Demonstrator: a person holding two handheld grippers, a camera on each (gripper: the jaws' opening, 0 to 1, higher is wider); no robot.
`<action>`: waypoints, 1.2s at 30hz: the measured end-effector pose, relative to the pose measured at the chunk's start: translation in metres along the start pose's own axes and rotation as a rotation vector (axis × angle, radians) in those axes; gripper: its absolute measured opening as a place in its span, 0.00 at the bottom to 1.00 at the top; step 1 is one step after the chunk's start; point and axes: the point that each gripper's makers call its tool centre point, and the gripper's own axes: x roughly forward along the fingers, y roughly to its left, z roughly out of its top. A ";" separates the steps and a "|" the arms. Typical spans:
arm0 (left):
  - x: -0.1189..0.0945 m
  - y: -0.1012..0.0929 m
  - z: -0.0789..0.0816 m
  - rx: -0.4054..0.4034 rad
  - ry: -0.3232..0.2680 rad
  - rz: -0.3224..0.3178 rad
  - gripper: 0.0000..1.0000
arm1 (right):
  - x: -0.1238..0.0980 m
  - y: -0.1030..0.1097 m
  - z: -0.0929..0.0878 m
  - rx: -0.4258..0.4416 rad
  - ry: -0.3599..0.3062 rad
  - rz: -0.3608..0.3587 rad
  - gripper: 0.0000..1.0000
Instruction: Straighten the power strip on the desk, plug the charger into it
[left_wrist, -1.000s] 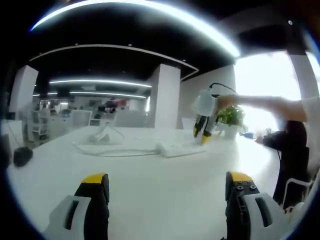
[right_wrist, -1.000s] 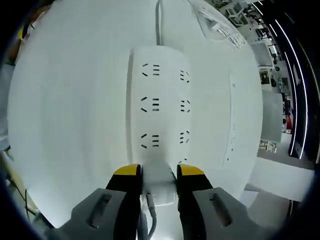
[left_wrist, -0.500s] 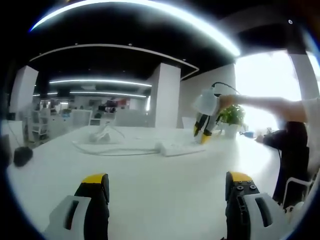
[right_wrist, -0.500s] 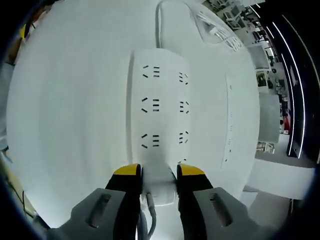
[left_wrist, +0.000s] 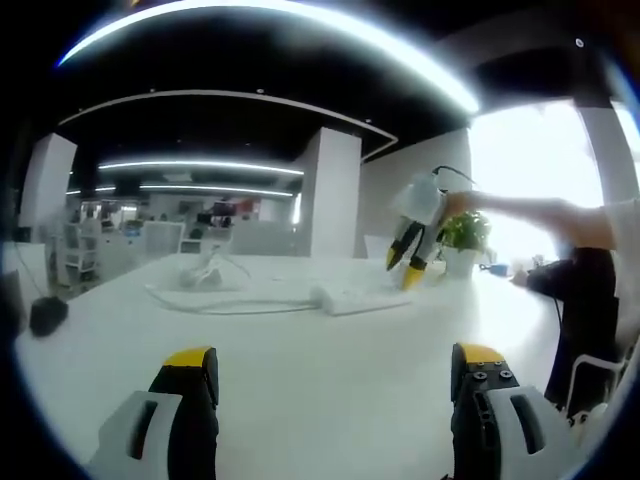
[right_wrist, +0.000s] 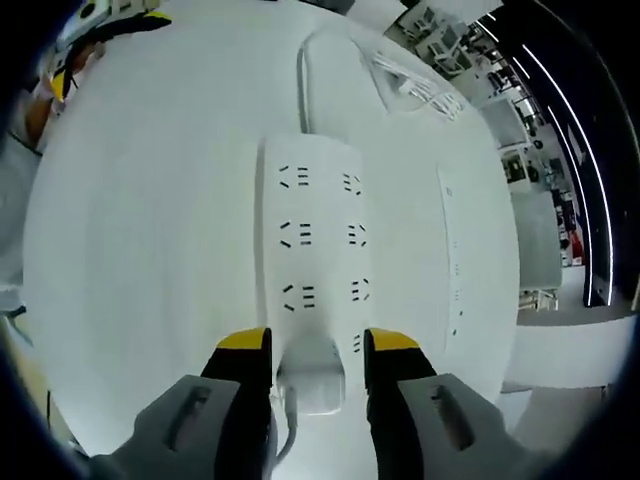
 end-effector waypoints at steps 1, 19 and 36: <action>0.000 0.000 0.000 0.000 -0.002 0.000 0.99 | -0.001 -0.001 0.000 -0.002 -0.001 -0.001 0.40; -0.003 0.001 0.002 0.000 -0.005 0.001 0.99 | -0.003 0.005 -0.014 -0.054 -0.019 0.025 0.76; -0.004 0.002 0.001 0.000 -0.004 0.000 0.99 | -0.009 0.013 -0.014 -0.052 -0.028 0.032 0.59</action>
